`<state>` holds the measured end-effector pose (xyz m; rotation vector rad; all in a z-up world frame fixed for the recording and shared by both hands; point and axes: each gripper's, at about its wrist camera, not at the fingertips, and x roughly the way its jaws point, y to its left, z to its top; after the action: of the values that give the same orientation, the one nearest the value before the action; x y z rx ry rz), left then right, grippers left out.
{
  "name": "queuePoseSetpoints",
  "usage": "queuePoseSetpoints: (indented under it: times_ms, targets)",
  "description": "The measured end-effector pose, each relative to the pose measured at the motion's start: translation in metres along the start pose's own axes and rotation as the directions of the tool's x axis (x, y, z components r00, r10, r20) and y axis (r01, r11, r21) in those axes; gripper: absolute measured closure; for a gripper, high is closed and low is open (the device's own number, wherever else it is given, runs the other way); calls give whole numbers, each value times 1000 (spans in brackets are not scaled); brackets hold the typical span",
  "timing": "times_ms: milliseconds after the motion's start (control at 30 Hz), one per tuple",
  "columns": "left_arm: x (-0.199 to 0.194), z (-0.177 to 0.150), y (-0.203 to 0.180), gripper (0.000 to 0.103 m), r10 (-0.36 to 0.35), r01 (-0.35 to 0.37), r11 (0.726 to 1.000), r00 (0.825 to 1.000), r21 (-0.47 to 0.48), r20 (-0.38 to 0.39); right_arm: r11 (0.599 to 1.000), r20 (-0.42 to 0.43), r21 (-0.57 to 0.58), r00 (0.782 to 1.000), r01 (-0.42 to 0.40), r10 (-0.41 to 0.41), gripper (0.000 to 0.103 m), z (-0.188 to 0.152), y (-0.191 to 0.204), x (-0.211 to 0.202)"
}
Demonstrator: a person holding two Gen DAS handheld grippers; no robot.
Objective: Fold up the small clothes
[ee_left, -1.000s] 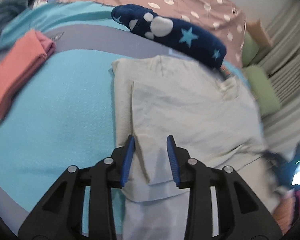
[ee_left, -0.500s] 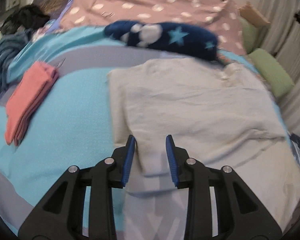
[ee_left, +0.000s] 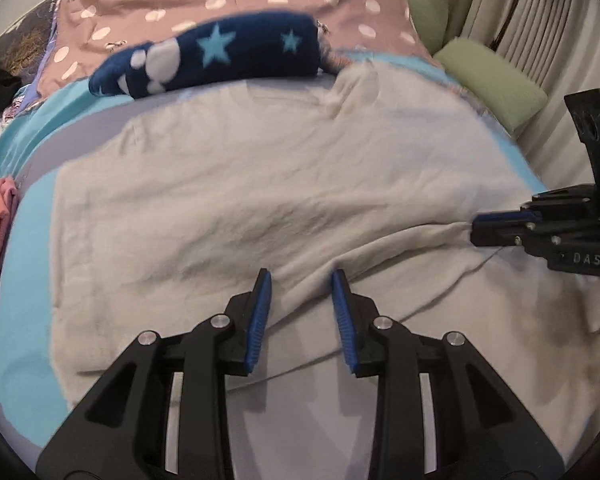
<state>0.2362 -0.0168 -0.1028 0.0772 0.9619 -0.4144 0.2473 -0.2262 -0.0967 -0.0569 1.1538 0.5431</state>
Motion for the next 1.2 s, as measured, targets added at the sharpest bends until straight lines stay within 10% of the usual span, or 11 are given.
queuePoseSetpoints:
  times_ms: [167, 367, 667, 967, 1200]
  targets:
    - [-19, -15, 5, 71, -37, 36, 998, 999, 50, 20, 997, -9, -37, 998, -64, 64, 92, -44, -1, -28]
    - [-41, -13, -1, 67, -73, 70, 997, 995, 42, 68, 982, 130, 186, 990, 24, -49, 81, -78, -58, -72]
    - [-51, -30, -22, 59, -81, 78, 996, 995, 45, 67, 923, 205, 351, 974, -160, 91, 75, -164, -88, -105]
    - [-117, -95, 0, 47, -7, 14, 999, 987, -39, 159, 879, 338, 403, 934, -256, 117, 59, -251, -75, -143]
    - [-169, -171, 41, 44, 81, -49, 977, 986, -210, 144, 886, 314, 396, 942, -241, 116, 53, -319, -47, -152]
